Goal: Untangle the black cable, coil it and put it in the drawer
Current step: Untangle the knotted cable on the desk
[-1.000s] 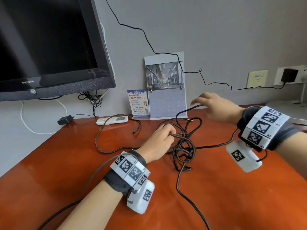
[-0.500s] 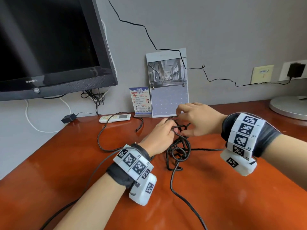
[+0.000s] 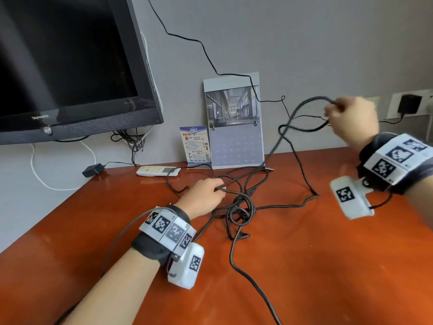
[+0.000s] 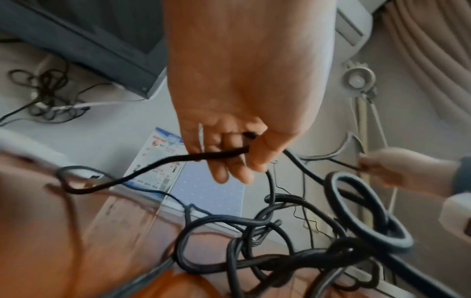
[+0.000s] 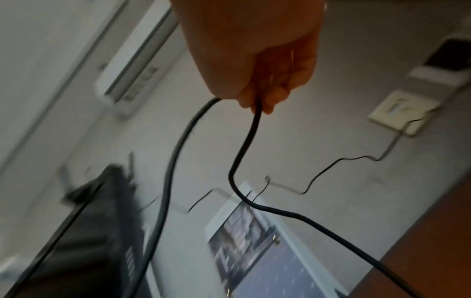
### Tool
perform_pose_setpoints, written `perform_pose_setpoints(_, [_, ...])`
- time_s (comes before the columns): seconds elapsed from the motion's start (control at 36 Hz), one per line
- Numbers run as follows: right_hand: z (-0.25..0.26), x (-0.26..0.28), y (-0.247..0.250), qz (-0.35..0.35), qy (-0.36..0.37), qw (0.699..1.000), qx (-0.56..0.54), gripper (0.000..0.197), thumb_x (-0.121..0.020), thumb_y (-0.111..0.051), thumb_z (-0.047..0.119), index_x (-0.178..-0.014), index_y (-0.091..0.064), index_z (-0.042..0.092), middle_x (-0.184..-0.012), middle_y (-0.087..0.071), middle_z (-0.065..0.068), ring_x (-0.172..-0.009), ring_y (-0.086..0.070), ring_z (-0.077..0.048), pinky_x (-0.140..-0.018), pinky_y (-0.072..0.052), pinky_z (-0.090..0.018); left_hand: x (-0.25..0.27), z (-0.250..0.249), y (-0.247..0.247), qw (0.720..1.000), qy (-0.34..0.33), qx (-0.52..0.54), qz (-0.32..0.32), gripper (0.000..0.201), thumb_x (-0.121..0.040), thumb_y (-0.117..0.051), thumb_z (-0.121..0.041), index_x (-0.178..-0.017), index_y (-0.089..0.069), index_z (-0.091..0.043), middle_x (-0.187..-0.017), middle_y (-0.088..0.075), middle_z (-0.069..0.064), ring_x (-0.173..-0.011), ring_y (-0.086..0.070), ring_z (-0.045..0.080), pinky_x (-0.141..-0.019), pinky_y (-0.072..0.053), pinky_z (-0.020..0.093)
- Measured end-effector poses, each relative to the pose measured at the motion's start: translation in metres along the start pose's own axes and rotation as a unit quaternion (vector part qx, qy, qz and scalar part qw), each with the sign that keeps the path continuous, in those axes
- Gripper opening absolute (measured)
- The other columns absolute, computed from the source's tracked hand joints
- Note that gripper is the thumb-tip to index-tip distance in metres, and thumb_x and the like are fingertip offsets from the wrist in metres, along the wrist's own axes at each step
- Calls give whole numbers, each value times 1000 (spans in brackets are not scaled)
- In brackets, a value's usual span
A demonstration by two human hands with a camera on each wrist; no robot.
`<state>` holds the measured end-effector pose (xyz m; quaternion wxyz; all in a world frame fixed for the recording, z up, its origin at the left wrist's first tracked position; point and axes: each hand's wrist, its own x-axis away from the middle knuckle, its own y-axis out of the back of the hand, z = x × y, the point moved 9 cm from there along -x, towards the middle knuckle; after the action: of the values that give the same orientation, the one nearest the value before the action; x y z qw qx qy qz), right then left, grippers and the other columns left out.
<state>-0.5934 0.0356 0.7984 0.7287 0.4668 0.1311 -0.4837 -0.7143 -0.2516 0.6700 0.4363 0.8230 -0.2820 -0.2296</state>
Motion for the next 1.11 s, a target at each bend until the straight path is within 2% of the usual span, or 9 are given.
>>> perform_pose_setpoints(0.14, [-73, -14, 9, 59, -163, 982, 78, 33, -84, -50, 29, -96, -67, 3, -99, -64, -25, -91, -61, -39, -86, -50, -41, -2, 10, 6, 1000, 5, 20, -19, 20, -94, -47, -9, -77, -54, -15, -75, -58, -1, -73, -53, 19, -63, -37, 26])
perform_pose_setpoints(0.28, [-76, -3, -12, 162, -174, 960, 148, 23, -85, -53, 15, -86, -64, -4, -85, -66, -24, -77, -64, -33, -72, -52, -36, -7, -4, 6, 999, -22, 9, -30, 24, -94, -39, -3, -83, -56, -16, -83, -59, -5, -71, -52, 13, -55, -35, 15])
perform_pose_setpoints(0.42, [-15, 10, -18, 128, -86, 979, 133, 51, -84, -55, 6, -132, -38, -1, -136, -33, -26, -124, -35, -42, -101, -33, -49, -10, -10, 2, 999, -35, 18, -25, 27, -98, -41, -10, -78, -55, -21, -65, -50, -8, -49, -40, 10, -41, -28, 15])
perform_pose_setpoints(0.5, [60, 35, -1, 35, 106, 989, 100, 67, -72, -49, -3, -138, -35, 0, -137, -32, -24, -122, -33, -42, -101, -31, -51, -12, -14, 1, 999, -35, 27, -26, 23, -99, -41, -15, -84, -57, -18, -64, -51, -6, -49, -40, 11, -44, -30, 20])
perform_pose_setpoints(0.58, [125, 83, -18, 62, 335, 937, 80, 60, -65, -38, 5, -122, -57, -1, -117, -55, -23, -104, -51, -41, -94, -39, -46, -13, -20, 0, 998, -42, 30, -29, 20, -99, -40, -13, -87, -56, -17, -67, -52, -4, -51, -43, 11, -45, -32, 20])
perform_pose_setpoints(0.64, [141, 113, -52, 150, 400, 893, 142, 49, -80, -37, 15, -124, -58, 6, -117, -58, -14, -108, -53, -35, -101, -33, -45, -12, -24, -1, 998, -49, 17, -32, 18, -98, -40, -10, -91, -54, -19, -69, -52, -5, -51, -43, 8, -44, -30, 14])
perform_pose_setpoints(0.78, [124, 128, -103, 315, 321, 867, 214, 30, -98, -41, 28, -121, -49, 10, -117, -58, -9, -114, -50, -29, -102, -28, -38, -9, -31, 0, 998, -51, 8, -36, 19, -98, -41, -11, -88, -53, -23, -67, -53, -8, -52, -46, 8, -44, -33, 14])
perform_pose_setpoints(0.89, [121, 120, -106, 297, 315, 879, 202, 28, -97, -46, 29, -121, -46, 14, -106, -63, -11, -99, -58, -33, -72, -36, -32, -6, -31, 0, 998, -49, 13, -31, 24, -95, -42, -9, -80, -51, -25, -66, -52, -8, -51, -44, 8, -43, -31, 14])
perform_pose_setpoints(1.11, [138, 122, -101, 209, 397, 864, 230, 18, -95, -42, 20, -108, -54, 17, -100, -66, -1, -89, -62, -29, -62, -37, -28, -6, -35, -2, 998, -49, 17, -29, 27, -89, -44, -4, -77, -54, -26, -74, -59, -7, -65, -52, 14, -52, -36, 19])
